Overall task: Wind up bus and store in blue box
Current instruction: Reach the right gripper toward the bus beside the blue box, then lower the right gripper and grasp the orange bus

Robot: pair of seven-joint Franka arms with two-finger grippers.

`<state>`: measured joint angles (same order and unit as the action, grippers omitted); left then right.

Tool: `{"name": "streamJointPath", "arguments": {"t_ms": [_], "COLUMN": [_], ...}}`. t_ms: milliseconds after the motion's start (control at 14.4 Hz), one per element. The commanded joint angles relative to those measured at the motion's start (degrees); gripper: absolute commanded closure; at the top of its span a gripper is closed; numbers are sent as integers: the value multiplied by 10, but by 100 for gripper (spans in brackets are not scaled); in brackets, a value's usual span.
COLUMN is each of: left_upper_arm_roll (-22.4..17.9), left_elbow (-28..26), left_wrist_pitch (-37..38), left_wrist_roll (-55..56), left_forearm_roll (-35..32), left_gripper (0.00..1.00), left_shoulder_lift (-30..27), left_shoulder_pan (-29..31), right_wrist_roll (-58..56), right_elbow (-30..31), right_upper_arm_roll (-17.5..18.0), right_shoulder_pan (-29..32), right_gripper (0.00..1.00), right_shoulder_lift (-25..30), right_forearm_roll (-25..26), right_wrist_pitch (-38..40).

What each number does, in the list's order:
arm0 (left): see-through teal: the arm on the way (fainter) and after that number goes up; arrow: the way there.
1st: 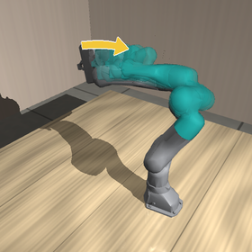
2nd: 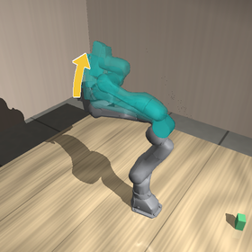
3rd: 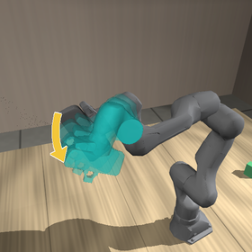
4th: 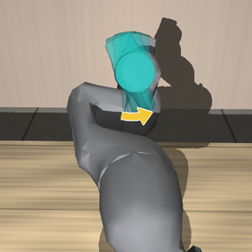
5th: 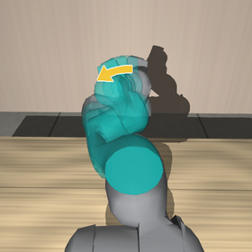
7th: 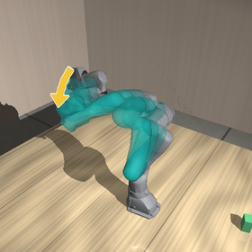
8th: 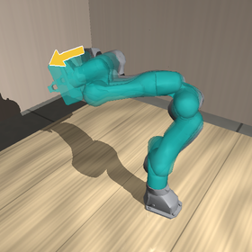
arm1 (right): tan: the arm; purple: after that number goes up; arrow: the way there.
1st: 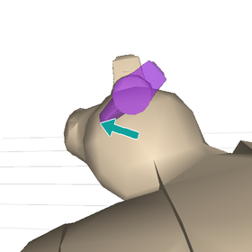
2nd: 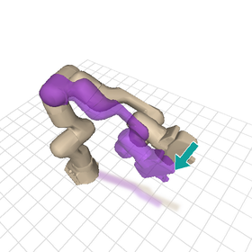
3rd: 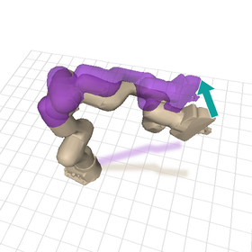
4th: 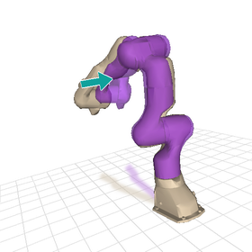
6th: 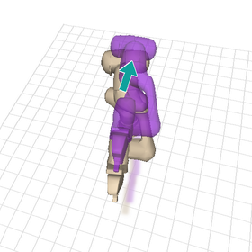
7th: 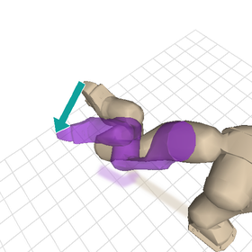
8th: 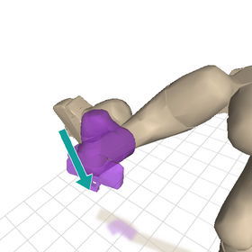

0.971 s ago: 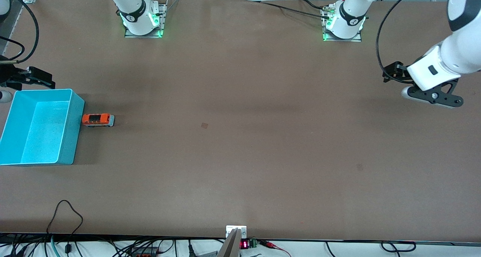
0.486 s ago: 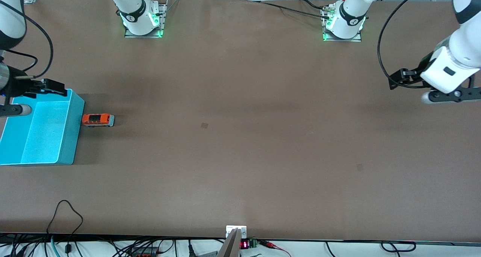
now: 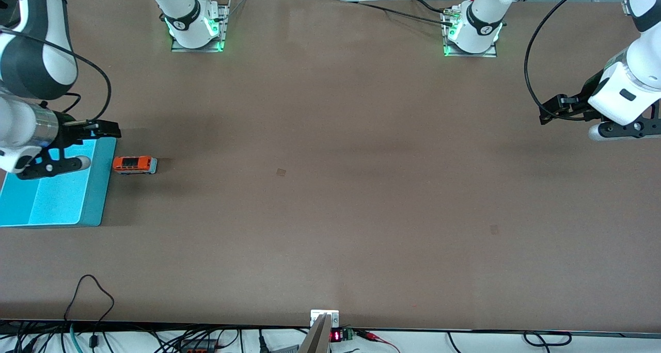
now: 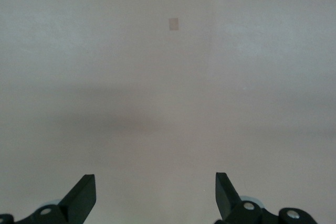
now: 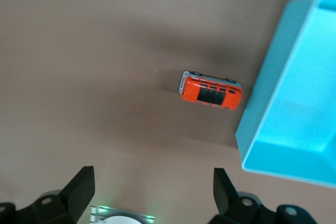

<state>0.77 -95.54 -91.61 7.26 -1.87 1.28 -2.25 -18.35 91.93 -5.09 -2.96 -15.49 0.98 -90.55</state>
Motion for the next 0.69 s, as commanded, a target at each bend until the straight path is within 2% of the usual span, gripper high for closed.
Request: {"name": "streamJointPath", "arguments": {"t_ms": [0,139,278,416,624], "left_upper_arm_roll": [-3,0,0,0,-1], "left_elbow": [-9,-7,-2,1,12], "left_wrist_pitch": [6,7,7,10,32], "left_wrist_roll": [-18,-18,-17,-17,-16], "left_forearm_roll": [9,9,10,9,9], "left_gripper": [0,0,0,0,0], "left_shoulder_lift": [-16,-17,-17,-17,-16], "left_shoulder_pan": [-7,-7,-7,-7,-7], "right_wrist_roll": [-125,-212,-320,-446,-559], "right_elbow": [94,137,187,233,285], "right_upper_arm_roll": [73,115,141,143,144], "right_shoulder_pan": [87,131,163,179,195], "right_gripper": [0,0,0,0,0], "right_shoulder_lift": [27,27,31,31,26], "right_forearm_roll": [6,39,67,68,68], "right_wrist_pitch": [-84,-138,-212,-295,-390]}}
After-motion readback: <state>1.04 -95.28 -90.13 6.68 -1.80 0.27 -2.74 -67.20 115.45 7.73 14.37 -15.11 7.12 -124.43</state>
